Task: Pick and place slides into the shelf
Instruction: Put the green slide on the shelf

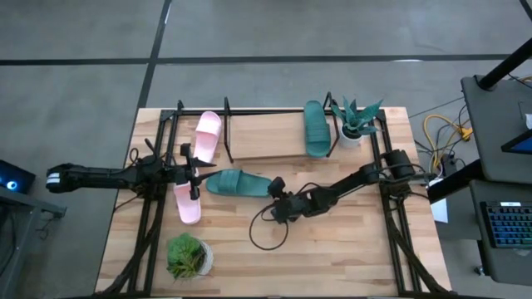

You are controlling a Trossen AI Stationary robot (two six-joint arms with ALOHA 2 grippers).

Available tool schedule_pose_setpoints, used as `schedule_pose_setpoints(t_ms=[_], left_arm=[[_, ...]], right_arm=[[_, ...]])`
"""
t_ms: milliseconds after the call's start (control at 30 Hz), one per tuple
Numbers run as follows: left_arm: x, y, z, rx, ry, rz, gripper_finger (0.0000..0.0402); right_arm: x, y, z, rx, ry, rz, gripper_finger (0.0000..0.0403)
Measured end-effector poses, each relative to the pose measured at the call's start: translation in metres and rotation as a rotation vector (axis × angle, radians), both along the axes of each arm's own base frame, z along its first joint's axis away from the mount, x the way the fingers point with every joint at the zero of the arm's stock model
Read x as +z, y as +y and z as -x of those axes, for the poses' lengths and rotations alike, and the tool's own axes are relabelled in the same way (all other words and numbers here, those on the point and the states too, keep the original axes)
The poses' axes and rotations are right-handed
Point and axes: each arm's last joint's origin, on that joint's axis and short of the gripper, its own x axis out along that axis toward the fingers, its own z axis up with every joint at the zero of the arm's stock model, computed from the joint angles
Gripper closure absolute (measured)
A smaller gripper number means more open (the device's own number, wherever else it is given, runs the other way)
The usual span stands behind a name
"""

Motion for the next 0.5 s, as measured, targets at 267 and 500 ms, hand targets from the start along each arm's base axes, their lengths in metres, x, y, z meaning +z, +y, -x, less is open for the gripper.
schedule_pose_setpoints(t_ms=[267,500], left_arm=[[0.0,0.0,0.0,0.0,-0.001,0.0,0.0311],[0.0,0.0,0.0,0.0,0.0,0.0,0.0311]], right_arm=[[-0.006,-0.004,-0.019,-0.05,-0.005,0.078,0.0157],[-0.004,-0.008,-0.028,-0.086,-0.032,0.055,0.0174]])
